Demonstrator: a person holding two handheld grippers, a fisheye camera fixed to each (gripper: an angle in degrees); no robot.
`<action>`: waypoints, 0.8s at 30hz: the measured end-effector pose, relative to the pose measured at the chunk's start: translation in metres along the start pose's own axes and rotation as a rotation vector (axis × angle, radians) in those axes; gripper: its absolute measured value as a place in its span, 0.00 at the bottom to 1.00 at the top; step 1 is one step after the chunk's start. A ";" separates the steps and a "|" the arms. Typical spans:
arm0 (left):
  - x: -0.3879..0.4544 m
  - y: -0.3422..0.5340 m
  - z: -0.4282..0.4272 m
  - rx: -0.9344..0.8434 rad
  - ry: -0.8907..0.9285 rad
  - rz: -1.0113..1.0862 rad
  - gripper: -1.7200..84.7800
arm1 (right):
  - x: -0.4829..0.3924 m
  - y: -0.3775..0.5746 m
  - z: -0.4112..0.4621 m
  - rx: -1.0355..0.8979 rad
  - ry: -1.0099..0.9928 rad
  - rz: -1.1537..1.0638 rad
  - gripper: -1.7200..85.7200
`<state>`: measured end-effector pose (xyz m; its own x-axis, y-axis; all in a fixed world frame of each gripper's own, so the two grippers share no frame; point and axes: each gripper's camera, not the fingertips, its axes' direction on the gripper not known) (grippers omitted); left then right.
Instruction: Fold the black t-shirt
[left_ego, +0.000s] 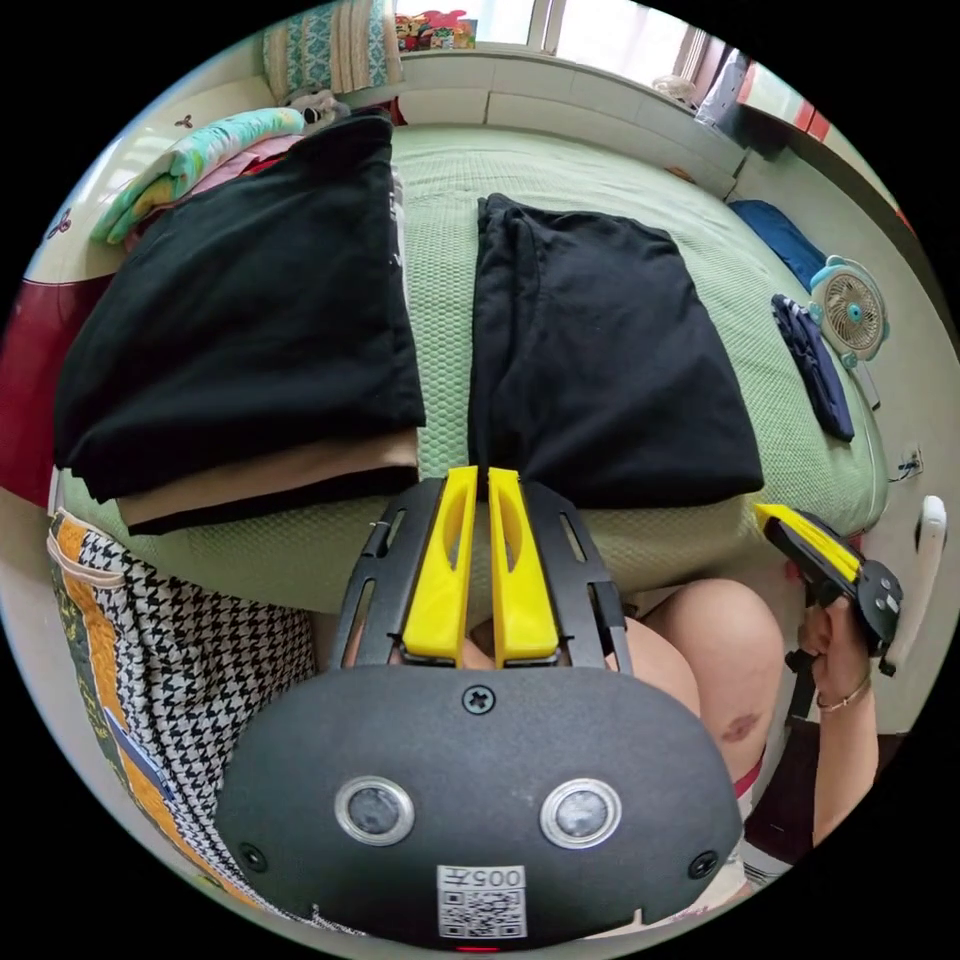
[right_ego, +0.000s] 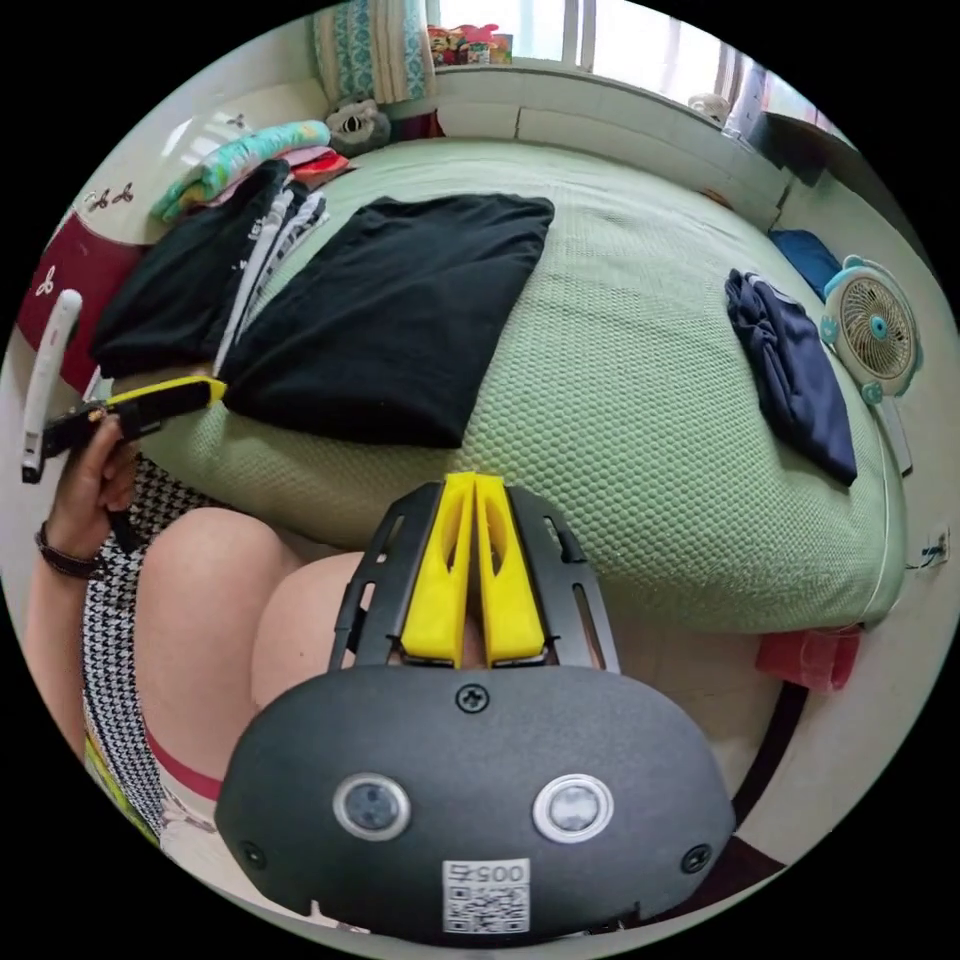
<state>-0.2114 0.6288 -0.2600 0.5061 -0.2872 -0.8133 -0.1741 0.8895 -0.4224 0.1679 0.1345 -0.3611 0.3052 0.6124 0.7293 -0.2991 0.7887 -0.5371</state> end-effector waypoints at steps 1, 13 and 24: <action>0.004 0.000 0.006 -0.007 -0.013 -0.006 0.06 | 0.000 0.000 -0.001 0.005 -0.003 -0.004 0.01; 0.031 0.003 0.033 0.009 -0.101 0.013 0.06 | 0.004 -0.007 0.024 -0.092 0.115 -0.057 0.01; 0.034 0.011 0.045 0.043 -0.121 0.033 0.06 | 0.030 -0.009 0.033 -0.113 0.069 -0.076 0.01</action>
<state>-0.1582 0.6451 -0.2742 0.5992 -0.2146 -0.7713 -0.1576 0.9130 -0.3764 0.1501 0.1444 -0.3205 0.3859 0.5500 0.7406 -0.1702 0.8315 -0.5288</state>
